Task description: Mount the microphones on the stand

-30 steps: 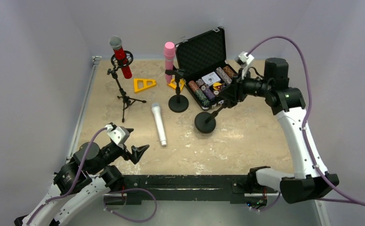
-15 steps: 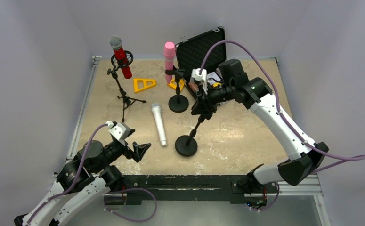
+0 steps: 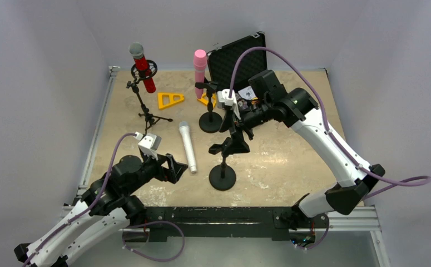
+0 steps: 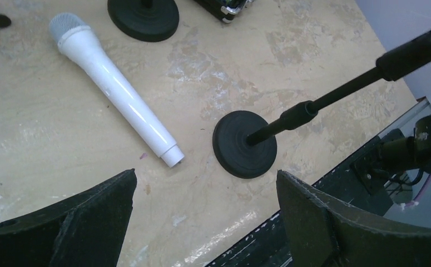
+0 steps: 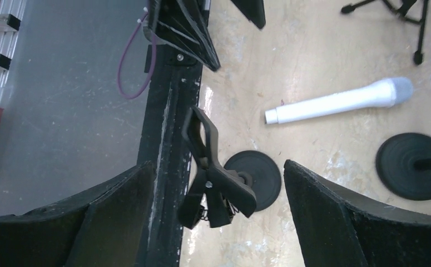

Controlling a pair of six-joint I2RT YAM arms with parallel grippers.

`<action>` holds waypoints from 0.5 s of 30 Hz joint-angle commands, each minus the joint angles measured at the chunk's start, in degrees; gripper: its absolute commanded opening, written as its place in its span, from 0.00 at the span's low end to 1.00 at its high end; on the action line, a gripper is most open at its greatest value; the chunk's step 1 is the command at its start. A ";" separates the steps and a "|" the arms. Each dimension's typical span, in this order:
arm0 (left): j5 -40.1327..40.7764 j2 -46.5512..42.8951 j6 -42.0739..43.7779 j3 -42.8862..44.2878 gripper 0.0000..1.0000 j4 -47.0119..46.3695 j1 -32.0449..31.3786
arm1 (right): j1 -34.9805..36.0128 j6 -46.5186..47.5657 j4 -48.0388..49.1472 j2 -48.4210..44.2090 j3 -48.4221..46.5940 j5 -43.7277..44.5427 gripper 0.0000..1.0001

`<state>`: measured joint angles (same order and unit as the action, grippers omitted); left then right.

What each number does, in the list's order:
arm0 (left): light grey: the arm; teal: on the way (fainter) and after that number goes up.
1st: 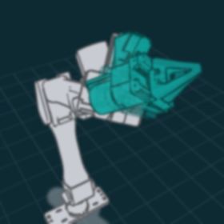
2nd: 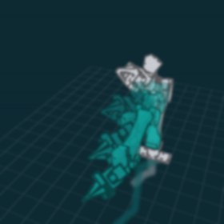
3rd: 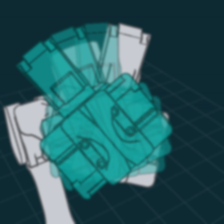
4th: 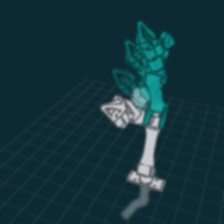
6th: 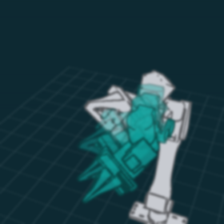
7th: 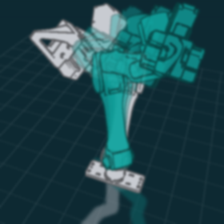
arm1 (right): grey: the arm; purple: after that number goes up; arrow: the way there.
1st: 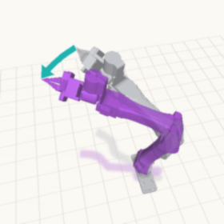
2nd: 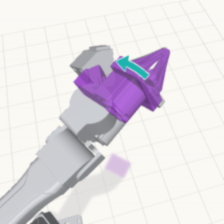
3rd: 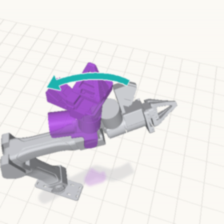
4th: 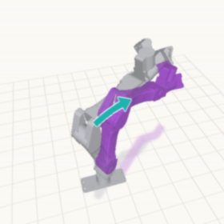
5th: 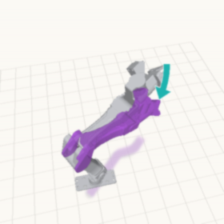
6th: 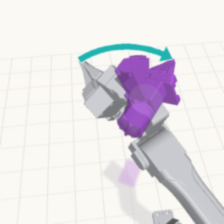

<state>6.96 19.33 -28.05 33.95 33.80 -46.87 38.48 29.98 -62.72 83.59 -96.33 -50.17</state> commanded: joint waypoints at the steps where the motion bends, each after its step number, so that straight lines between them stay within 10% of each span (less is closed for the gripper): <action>1: 3.80 5.00 -9.55 -0.12 0.99 -3.01 0.37 | -0.32 3.68 -4.32 -4.34 -5.61 -3.01 0.91; 8: 2.00 11.49 -10.90 2.16 0.99 -4.27 0.38 | -6.98 7.87 -3.54 -13.23 1.24 -8.97 0.93; 15: 5.49 14.42 -8.18 5.21 1.00 -0.96 1.46 | -12.91 17.03 13.94 -29.70 31.10 -14.73 0.99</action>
<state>9.17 32.45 -36.38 35.75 32.71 -46.81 26.50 40.66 -59.68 59.86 -78.37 -60.66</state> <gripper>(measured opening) 0.993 0.975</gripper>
